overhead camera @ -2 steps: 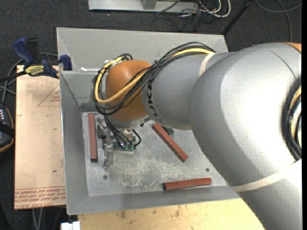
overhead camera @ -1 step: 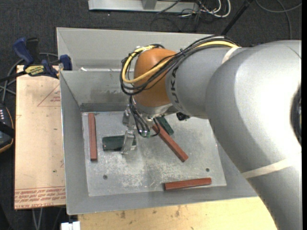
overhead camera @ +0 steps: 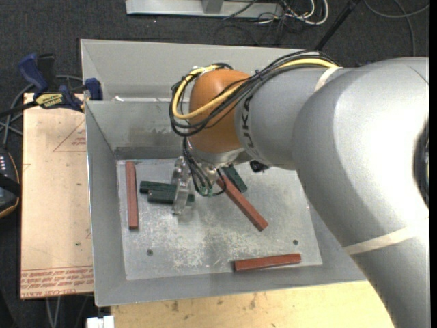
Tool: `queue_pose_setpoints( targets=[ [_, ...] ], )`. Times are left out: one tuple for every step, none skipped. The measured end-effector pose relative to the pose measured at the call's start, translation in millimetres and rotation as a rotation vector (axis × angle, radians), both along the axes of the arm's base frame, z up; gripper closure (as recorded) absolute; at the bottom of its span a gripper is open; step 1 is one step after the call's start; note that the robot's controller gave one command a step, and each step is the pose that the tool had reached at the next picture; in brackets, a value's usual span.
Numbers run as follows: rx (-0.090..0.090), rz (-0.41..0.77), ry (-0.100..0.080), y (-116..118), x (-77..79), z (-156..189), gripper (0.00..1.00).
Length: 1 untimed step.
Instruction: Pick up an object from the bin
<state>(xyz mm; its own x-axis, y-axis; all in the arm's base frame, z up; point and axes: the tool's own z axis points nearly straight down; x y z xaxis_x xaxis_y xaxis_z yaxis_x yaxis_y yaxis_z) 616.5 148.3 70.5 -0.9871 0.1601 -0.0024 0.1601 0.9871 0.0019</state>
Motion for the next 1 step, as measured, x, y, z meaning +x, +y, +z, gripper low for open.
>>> queue_pose_setpoints(
  targets=[
    [0.000, 0.187, -0.007, -14.0, -27.1, 162.8, 1.00]
  ],
)
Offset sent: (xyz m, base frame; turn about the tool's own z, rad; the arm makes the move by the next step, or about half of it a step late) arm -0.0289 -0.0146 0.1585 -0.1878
